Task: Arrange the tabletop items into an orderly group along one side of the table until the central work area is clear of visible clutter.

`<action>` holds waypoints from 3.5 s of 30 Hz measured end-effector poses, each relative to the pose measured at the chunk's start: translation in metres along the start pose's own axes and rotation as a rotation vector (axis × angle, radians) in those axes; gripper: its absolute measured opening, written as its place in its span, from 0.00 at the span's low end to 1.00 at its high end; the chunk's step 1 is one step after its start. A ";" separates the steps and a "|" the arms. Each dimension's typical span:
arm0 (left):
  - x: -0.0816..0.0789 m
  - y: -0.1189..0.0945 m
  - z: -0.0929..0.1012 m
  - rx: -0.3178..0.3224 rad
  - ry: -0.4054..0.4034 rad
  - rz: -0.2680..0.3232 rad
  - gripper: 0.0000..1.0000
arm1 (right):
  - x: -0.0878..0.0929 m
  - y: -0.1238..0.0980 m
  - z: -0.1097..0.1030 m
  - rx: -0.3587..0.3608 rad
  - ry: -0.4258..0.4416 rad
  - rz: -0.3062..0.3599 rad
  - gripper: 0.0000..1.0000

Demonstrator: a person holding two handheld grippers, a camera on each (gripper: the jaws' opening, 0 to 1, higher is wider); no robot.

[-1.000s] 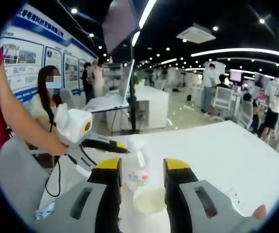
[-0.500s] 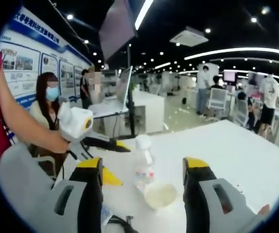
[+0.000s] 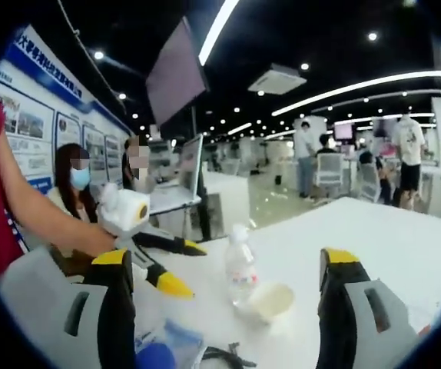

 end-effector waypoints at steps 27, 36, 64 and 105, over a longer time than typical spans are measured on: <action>0.021 -0.043 0.014 0.075 0.027 -0.016 0.68 | 0.048 -0.082 -0.093 0.092 0.057 -0.112 0.99; 0.027 -0.050 0.022 0.128 0.071 -0.038 0.67 | 0.053 -0.097 -0.124 0.079 0.043 -0.163 0.97; 0.049 -0.027 0.049 0.308 0.214 -0.200 0.50 | 0.070 -0.115 -0.168 0.047 0.054 -0.278 0.96; 0.071 0.013 0.052 0.386 0.321 -0.391 0.03 | 0.070 -0.104 -0.172 0.111 0.082 -0.293 0.93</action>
Point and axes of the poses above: the point that each gripper's makers call its tool centre point, and the gripper's own axes: y roughly forward along the fingers, z roughly to its right, x roughly out of its underside, the point moved 8 cm from there along -y, roughly backward along the fingers, and after that the axes turned 11 degrees about -x, right-handed, at the moved point
